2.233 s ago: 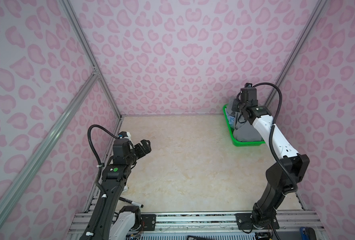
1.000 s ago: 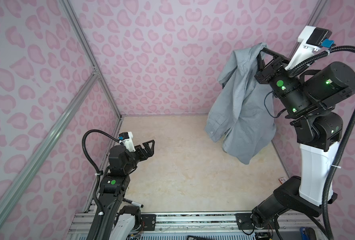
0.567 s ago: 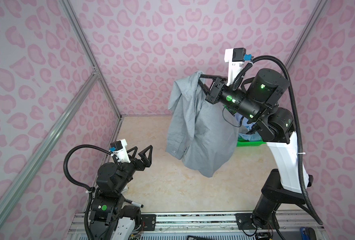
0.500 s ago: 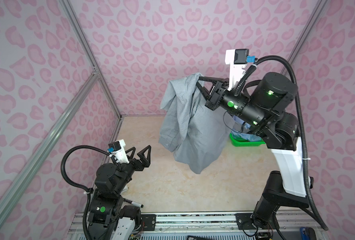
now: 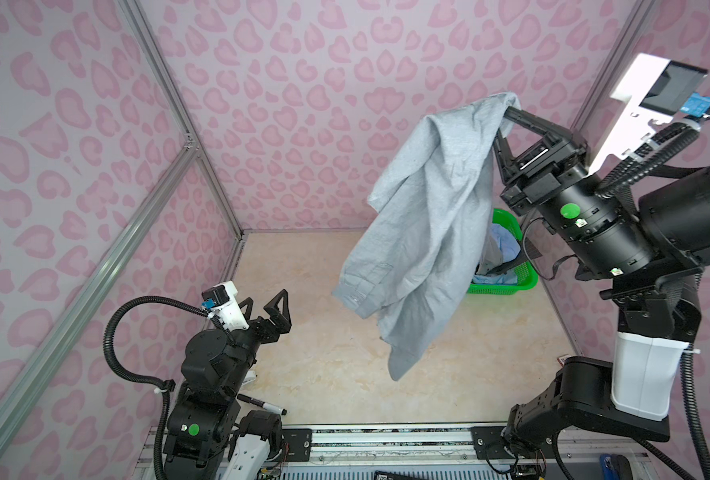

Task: Fold and stack the long sleeve shirts
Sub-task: 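Lift the grey shirt high out of the basket with the right gripper, then move the left gripper toward the hanging shirt and grasp its lower part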

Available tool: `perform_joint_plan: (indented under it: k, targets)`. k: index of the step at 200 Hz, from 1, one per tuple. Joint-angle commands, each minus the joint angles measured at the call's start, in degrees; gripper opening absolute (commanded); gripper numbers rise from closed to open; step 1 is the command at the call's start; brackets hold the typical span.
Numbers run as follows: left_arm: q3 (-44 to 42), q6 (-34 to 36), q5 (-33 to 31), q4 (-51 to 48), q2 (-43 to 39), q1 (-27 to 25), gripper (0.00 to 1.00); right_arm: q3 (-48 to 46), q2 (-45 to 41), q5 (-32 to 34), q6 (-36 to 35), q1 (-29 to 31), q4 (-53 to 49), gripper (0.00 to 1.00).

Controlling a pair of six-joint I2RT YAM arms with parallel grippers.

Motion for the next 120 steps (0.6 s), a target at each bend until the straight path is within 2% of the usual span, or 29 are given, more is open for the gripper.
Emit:
perform_joint_plan:
  k: [1, 32, 44, 56, 74, 101, 120]
  targets:
    - [0.05, 0.92, 4.79, 1.73, -0.05, -0.21, 0.97, -0.28, 0.0, -3.15, 1.03, 0.04, 3.94, 0.0]
    - [-4.39, 0.78, 28.25, 11.5, -0.82, -0.85, 0.97, -5.37, -0.84, -1.14, 0.95, -2.24, 1.34, 0.0]
    - [-6.76, 0.43, 34.84, 16.19, -1.14, -1.91, 0.97, -7.67, -1.41, -3.06, 3.41, -5.01, 1.65, 0.0]
    - [-9.4, -0.46, 38.75, 20.87, -1.65, -3.63, 0.97, -9.2, -1.57, -4.77, 5.72, -7.73, 1.11, 0.0]
    - [-12.77, -1.33, 39.71, 26.96, -3.33, -6.89, 0.97, -11.42, -1.65, -6.86, 8.03, -10.63, 0.43, 0.0]
    - [-16.39, -2.78, 34.97, 33.58, -7.32, -12.02, 0.97, -17.27, -3.07, -8.05, 9.38, -12.24, 2.45, 0.0]
    - [-14.92, -1.67, 35.29, 32.63, -5.59, -13.25, 0.97, -20.38, -3.27, -9.03, 10.24, -13.21, 3.31, 0.0]
